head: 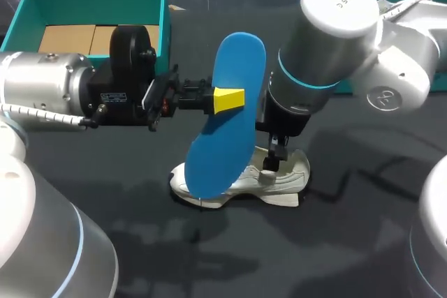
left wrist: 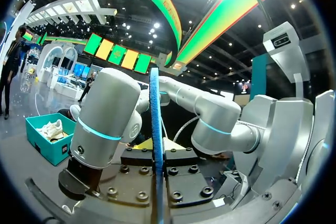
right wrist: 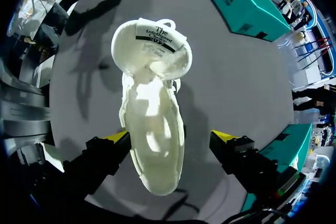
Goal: Take the shoe out of the shoebox, open the shoe tongue, remove and reinsert the insole, then place the shoe into the shoebox
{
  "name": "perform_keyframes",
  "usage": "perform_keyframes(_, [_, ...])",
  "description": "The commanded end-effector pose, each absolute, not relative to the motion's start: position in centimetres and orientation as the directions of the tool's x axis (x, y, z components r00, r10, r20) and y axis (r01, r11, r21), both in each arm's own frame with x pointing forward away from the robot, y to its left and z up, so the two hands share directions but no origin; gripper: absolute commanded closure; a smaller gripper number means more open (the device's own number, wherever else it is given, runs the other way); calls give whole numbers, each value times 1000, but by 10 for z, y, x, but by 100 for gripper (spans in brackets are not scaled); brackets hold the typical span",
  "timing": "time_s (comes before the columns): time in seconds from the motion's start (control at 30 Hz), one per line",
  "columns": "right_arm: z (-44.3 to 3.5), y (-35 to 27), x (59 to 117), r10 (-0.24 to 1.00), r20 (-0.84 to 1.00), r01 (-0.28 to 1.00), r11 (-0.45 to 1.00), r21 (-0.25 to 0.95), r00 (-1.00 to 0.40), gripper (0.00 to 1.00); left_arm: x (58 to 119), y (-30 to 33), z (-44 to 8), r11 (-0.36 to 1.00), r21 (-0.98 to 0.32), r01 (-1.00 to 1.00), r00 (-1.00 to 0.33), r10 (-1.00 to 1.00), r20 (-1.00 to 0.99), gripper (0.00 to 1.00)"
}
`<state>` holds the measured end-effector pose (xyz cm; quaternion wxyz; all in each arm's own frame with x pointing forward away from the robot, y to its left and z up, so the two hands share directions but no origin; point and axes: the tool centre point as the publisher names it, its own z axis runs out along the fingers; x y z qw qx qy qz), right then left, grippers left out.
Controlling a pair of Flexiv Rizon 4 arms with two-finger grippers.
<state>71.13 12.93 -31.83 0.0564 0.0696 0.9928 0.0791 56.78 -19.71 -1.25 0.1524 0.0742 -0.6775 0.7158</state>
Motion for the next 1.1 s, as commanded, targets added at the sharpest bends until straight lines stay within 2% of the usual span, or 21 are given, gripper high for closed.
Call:
perform_keyframes(0.03, [-338,151,722,141,-99,129,984,120,-985,3,567,-198,-14,-38,-947,-318,-943,116,312,100])
perform_keyframes(0.13, [-344,152,725,142,-96,130,985,116,-985,7,567,-198,-14,-38,-947,-318,-943,116,312,100])
perform_keyframes(0.17, [-347,152,726,145,-94,133,984,115,-985,13,567,-198,-14,-38,-947,-318,-943,116,312,100])
perform_keyframes(0.37, [-360,153,729,140,-79,132,986,107,-987,20,567,-198,-14,-38,-947,-318,-943,116,312,100])
perform_keyframes(0.4, [-362,153,729,140,-77,132,986,106,-987,25,567,-198,-14,-38,-947,-318,-943,116,312,100])
perform_keyframes(0.47, [-366,153,729,140,-71,132,985,107,-988,29,567,-198,-14,-38,-947,-318,-943,116,312,100])
perform_keyframes(0.6, [-372,152,731,146,-60,139,985,104,-987,48,567,-198,-14,-38,-947,-318,-943,116,312,100])
perform_keyframes(0.63, [-372,151,731,147,-59,141,985,104,-987,51,567,-198,-14,-38,-947,-318,-943,116,312,100])
perform_keyframes(1.1, [-381,151,729,153,-29,151,986,68,-988,55,567,-198,-14,-38,-947,-318,-943,116,312,100])
